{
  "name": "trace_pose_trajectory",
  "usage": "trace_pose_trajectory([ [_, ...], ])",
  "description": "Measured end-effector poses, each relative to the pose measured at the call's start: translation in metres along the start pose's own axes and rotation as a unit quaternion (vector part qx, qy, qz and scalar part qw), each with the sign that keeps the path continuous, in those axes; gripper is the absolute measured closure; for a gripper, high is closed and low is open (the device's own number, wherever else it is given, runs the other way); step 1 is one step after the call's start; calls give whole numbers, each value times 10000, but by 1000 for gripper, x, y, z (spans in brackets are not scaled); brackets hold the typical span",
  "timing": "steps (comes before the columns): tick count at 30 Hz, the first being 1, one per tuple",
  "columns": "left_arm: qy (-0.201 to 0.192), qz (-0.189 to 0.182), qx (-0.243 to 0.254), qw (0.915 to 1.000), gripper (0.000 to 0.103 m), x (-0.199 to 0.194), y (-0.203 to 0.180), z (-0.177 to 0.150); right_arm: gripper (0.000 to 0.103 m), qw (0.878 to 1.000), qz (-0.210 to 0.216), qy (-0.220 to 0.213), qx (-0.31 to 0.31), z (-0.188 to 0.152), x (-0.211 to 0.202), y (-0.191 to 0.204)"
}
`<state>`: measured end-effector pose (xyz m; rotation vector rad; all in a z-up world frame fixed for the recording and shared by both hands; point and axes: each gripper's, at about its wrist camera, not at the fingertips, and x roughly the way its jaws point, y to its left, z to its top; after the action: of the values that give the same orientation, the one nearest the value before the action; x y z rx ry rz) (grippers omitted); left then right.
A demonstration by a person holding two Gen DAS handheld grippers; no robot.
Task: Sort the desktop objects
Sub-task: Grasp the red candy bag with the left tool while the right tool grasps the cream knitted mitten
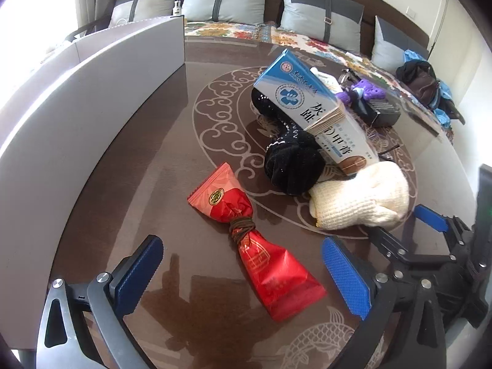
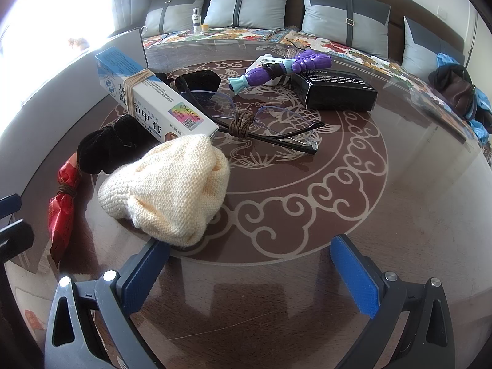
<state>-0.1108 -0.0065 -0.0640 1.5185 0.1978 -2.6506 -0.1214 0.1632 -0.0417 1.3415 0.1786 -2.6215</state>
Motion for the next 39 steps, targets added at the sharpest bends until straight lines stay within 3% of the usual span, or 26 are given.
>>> trace_pose_trajectory([
  [2, 259, 342, 213, 9989, 0, 18, -7, 2, 0, 10000, 0, 0, 0, 0, 0, 0],
  [3, 233, 328, 262, 9988, 0, 21, -7, 1, 0, 10000, 0, 0, 0, 0, 0, 0],
  [8, 254, 110, 584, 9979, 0, 18, 3, -2, 0, 10000, -2, -2, -1, 0, 1, 0],
  [13, 537, -191, 1152, 9917, 0, 13, 16, -3, 0, 10000, -1, -2, 0, 0, 0, 0],
  [20, 570, -350, 1460, 9870, 0, 5, 37, -12, 0, 9995, -150, 169, 241, -3, -3, 3],
  [23, 639, -361, 1508, 9858, 0, 3, 41, -12, 0, 9972, 142, 731, -105, -2, -5, 4],
  [25, 799, -303, 1474, 9854, 0, 6, 38, -6, 0, 9938, 558, 950, -148, 0, -15, 1],
  [29, 939, -223, 1356, 9860, 0, 12, 24, 5, 0, 9903, 591, 502, -1157, 35, -49, 24],
  [31, 769, -295, 1453, 9860, 12, 7, 16, 5, 0, 9774, 617, 523, -1951, 50, -50, 51],
  [32, 674, -340, 1522, 9855, 32, 3, 13, 4, 1, 9687, 595, 636, -2325, 54, -45, 65],
  [33, 620, -369, 1574, 9849, 59, -2, 10, 3, 4, 9604, 518, 773, -2625, 56, -36, 76],
  [34, 620, -397, 1597, 9844, 76, -6, 10, 3, 9, 9536, 485, 921, -2824, 55, -27, 85],
  [35, 685, -449, 1569, 9842, 83, -7, 12, 2, 23, 9491, 478, 1098, -2913, 55, -17, 89],
  [39, 672, -780, 1185, 9876, 84, -21, 37, -13, 38, 9390, 365, 1654, -2994, 47, 2, 90],
])
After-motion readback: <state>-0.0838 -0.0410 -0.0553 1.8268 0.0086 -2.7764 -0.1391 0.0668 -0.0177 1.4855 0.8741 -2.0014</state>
